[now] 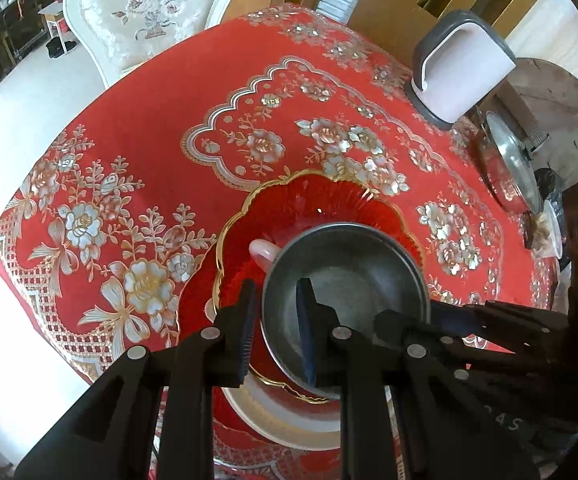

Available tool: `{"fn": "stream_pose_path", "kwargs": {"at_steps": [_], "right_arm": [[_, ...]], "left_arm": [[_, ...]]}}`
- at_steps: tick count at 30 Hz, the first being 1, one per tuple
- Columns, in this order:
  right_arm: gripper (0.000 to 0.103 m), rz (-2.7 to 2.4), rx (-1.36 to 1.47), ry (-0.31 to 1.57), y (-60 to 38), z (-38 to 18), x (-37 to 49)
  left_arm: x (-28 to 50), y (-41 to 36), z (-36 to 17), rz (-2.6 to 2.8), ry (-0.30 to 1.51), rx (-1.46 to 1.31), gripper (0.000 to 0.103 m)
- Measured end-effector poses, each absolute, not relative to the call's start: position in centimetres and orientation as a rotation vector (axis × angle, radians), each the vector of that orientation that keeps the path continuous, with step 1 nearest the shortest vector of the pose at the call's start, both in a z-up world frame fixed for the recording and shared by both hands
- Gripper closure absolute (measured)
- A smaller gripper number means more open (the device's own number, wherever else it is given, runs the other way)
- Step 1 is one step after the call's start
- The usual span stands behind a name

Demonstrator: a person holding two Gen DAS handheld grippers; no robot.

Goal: Organize plates and bowls
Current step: 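Carry the grey pot with both tools over the red scalloped plate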

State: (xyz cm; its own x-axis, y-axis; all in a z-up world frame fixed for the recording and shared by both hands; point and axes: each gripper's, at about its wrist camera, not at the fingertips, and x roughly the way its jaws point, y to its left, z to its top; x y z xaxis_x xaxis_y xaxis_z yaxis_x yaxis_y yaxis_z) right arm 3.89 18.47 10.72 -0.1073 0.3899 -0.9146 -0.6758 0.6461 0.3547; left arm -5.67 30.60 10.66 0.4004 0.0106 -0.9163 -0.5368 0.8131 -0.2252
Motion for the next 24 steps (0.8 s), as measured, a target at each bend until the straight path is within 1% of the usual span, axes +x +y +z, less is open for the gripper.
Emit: {"fn": "stream_pose_path", "kwargs": {"at_steps": [24], "right_arm": [[0.068,0.925,-0.239,1.407,18.5,11.3,4.7]], "left_arm": [[-5.5,31.6,11.0,0.393,1.095,-0.553,0.087]]}}
